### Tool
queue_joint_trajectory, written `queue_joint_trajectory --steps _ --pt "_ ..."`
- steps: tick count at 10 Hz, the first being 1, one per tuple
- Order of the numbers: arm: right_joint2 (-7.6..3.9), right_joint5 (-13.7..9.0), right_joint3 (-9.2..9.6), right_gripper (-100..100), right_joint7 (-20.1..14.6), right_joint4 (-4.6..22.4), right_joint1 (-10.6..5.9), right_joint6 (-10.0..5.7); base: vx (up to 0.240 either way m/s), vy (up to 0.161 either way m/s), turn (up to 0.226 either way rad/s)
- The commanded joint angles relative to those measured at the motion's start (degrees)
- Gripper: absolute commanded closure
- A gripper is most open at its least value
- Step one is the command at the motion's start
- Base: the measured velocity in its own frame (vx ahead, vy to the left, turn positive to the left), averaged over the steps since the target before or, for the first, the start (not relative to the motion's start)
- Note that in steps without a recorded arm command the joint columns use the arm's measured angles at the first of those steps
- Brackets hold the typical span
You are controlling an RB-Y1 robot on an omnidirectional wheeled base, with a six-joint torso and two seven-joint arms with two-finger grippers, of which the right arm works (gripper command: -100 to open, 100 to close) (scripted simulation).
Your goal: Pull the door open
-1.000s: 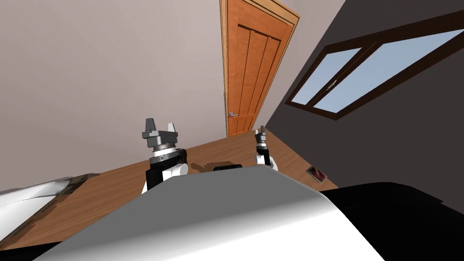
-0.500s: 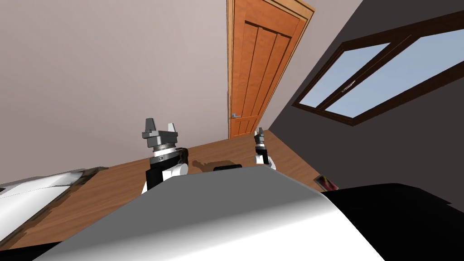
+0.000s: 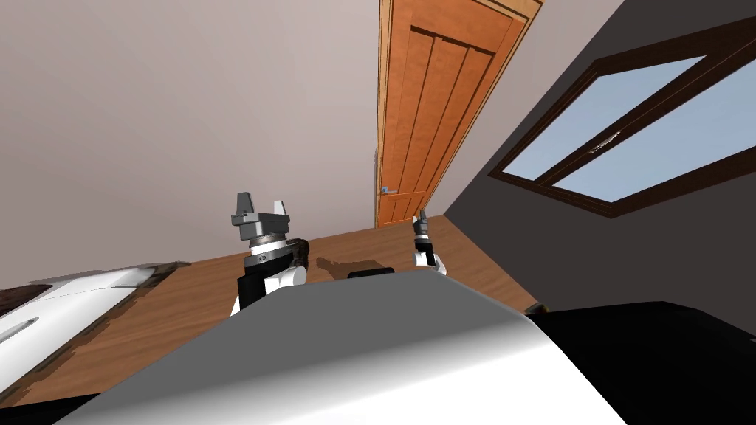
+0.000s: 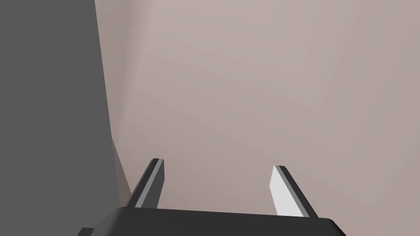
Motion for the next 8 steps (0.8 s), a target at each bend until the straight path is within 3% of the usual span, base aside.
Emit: queue_joint_trajectory --steps 1,8 --pt "-0.13 -0.3 -0.06 -100 0.2 2.7 -1.05 -0.51 0.108 -0.033 0.120" --pt "-0.78 -1.8 -0.38 -100 0.9 13.7 -5.46 -2.46 0.089 -0.040 0.118"
